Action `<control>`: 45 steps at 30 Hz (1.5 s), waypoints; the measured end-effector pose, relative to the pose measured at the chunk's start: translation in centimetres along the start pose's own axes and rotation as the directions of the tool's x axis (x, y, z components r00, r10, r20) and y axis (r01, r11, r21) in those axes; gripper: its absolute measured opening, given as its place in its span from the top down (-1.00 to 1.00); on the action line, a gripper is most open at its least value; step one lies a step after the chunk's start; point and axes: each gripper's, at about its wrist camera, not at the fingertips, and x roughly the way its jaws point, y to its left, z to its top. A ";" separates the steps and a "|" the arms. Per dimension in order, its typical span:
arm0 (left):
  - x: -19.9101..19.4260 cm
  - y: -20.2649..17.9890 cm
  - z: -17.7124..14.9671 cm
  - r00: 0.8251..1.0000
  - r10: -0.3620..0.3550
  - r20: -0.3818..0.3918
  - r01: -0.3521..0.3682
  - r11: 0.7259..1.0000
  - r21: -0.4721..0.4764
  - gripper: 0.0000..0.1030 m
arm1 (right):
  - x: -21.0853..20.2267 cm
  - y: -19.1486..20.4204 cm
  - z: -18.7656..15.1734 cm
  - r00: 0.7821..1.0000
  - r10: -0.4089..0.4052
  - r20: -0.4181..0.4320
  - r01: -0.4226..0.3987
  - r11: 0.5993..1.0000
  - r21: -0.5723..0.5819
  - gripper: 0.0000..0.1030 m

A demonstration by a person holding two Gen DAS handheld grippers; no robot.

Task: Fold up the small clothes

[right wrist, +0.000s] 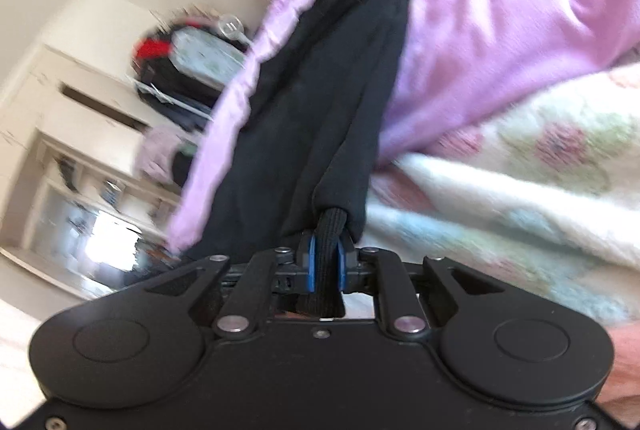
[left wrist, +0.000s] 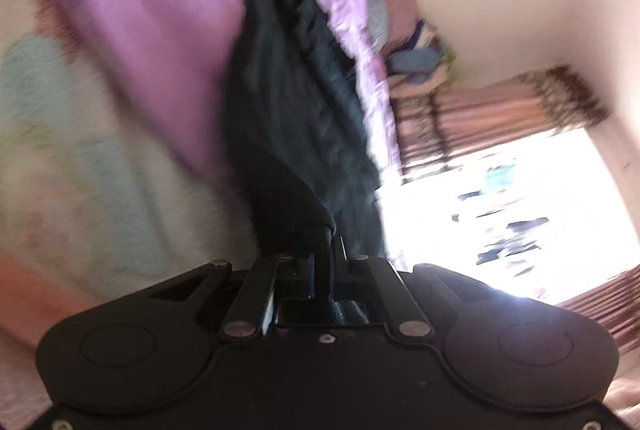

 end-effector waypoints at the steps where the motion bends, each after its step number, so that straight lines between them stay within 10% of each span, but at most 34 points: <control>1: 0.2 -0.3 0.4 1.000 -0.017 0.007 0.017 1.000 -0.003 0.95 | 0.0 0.3 0.3 0.999 0.027 0.027 -0.027 1.000 0.010 0.78; 14: 8.3 -5.5 14.9 0.974 -0.167 0.150 0.157 0.985 0.076 0.95 | 5.6 2.8 11.2 0.914 0.197 0.355 -0.238 0.968 0.075 0.79; 18: 12.9 -4.9 22.2 0.964 -0.160 0.212 0.146 0.986 0.077 0.95 | 8.7 0.8 18.8 0.882 0.159 0.444 -0.228 0.968 0.106 0.79; 23: 20.9 -3.7 31.7 0.972 -0.088 0.219 0.064 0.991 0.115 0.93 | 16.3 -2.3 29.1 0.905 0.032 0.425 -0.089 0.989 0.115 0.79; 28: 24.1 1.8 35.9 0.963 0.096 0.252 -0.075 0.993 -0.094 0.40 | 21.7 -6.9 33.9 0.916 -0.221 0.334 0.100 0.934 0.344 0.42; 31: 21.8 2.9 35.0 0.950 -0.007 0.311 0.035 0.996 -0.082 0.35 | 20.5 -6.7 32.7 0.889 -0.165 0.427 0.025 0.949 0.316 -0.03; 34: 19.5 1.8 34.3 0.954 0.009 0.299 -0.008 1.000 -0.003 0.33 | 17.7 -5.2 31.5 0.833 -0.104 0.543 -0.014 0.978 0.208 -0.36; 36: 18.7 0.0 34.0 0.956 0.058 0.288 -0.093 0.990 0.110 0.28 | 16.9 -4.0 31.6 0.844 -0.107 0.526 0.039 0.990 0.138 -0.39; 39: 19.7 -4.2 32.9 0.928 0.221 0.301 -0.329 0.867 0.376 0.05 | 17.6 -0.3 31.9 0.852 -0.297 0.432 0.359 0.931 -0.067 -0.39; 42: 23.7 -7.4 32.1 0.835 0.441 0.330 -0.543 0.557 0.629 -0.06 | 19.7 2.3 31.9 0.788 -0.487 0.378 0.606 0.721 -0.336 -0.39; 45: 27.7 -9.2 31.4 0.727 0.551 0.408 -0.612 0.252 0.750 -0.08 | 20.7 2.7 32.2 0.753 -0.551 0.359 0.655 0.580 -0.484 -0.39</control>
